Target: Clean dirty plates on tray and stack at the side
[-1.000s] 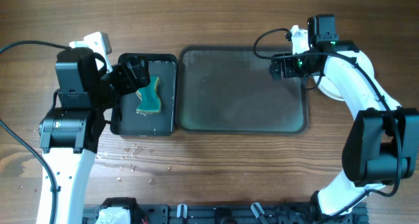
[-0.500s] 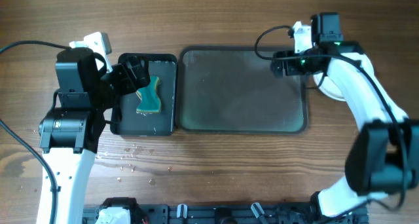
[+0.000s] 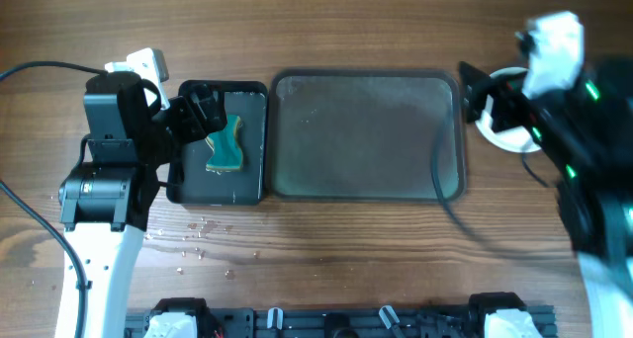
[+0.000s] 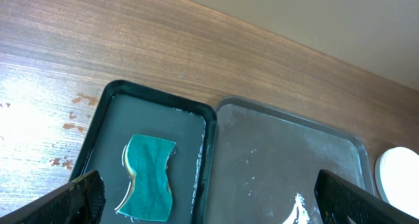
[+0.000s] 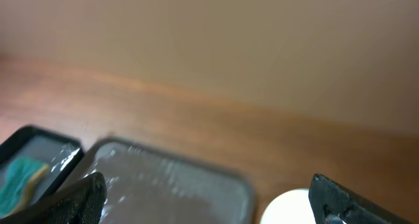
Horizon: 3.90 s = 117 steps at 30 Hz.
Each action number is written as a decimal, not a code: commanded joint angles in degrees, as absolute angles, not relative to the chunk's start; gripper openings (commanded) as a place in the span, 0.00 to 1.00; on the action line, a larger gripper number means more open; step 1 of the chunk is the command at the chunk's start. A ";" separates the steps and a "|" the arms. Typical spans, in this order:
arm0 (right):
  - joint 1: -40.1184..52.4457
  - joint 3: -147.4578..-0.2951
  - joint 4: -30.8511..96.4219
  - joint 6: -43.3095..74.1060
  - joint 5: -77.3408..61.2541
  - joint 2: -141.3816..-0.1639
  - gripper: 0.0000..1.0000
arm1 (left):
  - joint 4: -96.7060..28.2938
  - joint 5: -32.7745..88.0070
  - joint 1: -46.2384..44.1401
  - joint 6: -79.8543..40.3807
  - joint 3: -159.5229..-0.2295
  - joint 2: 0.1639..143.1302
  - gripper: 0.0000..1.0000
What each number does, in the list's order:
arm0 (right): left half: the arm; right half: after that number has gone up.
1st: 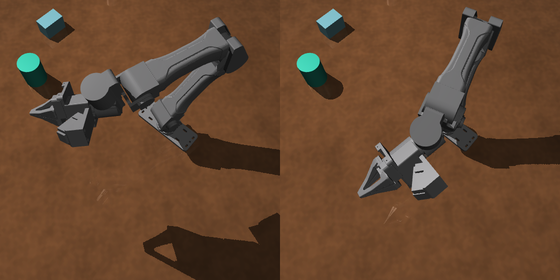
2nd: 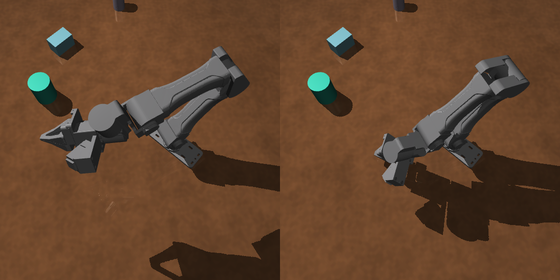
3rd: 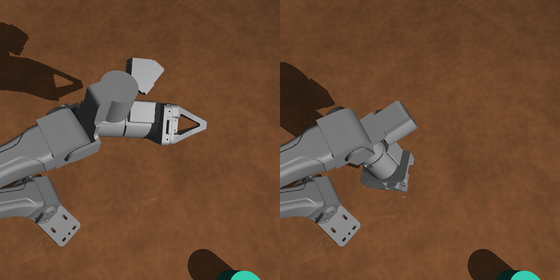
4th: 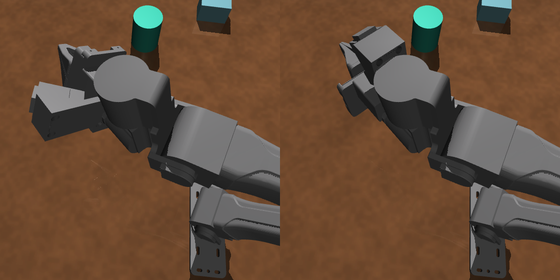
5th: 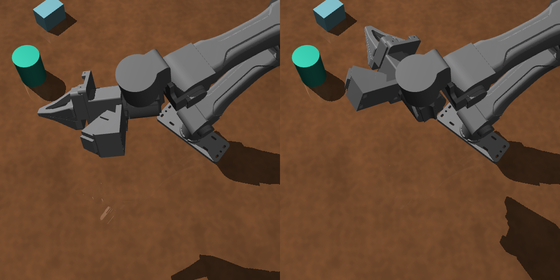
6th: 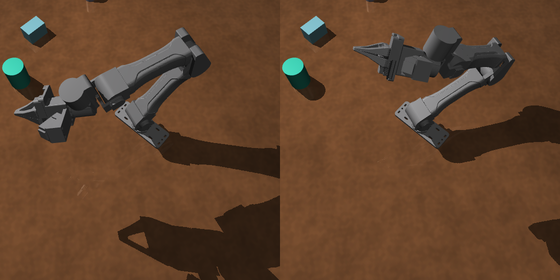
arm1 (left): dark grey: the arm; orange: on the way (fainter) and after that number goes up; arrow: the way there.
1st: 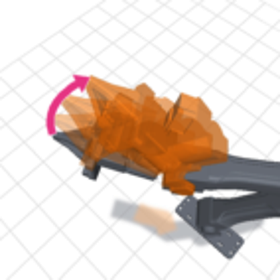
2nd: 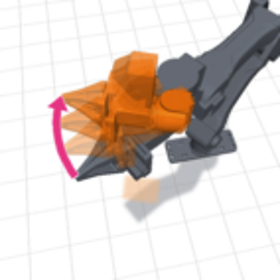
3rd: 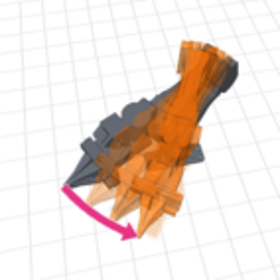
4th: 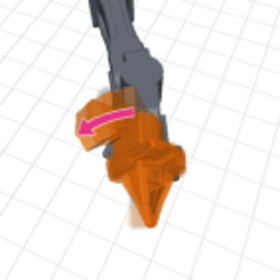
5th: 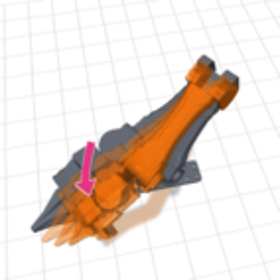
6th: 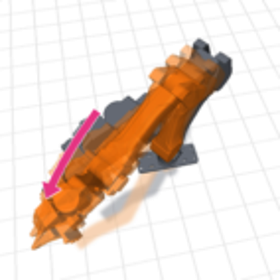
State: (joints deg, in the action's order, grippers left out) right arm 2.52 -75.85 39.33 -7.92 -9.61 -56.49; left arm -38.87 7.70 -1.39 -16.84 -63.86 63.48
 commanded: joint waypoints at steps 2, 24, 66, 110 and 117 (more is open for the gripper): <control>2.22 -74.06 38.72 -15.51 -4.64 -45.15 1.00 | -38.70 7.40 -1.48 -17.17 -64.51 63.55 1.00; -1.80 -11.90 -15.77 -8.12 -8.64 -0.67 1.00 | -38.70 7.38 -1.48 -17.15 -64.51 63.55 1.00; -0.40 -0.30 -0.36 6.55 -6.37 -0.27 1.00 | -38.70 7.38 -1.48 -17.15 -64.51 63.55 1.00; -0.40 -0.30 -0.36 6.55 -6.37 -0.27 1.00 | -51.72 1.63 -0.14 -17.02 -55.88 2.11 1.00; -0.40 -0.30 -0.36 6.55 -6.39 -0.27 1.00 | -45.58 1.65 -0.25 -17.04 -46.74 0.25 1.00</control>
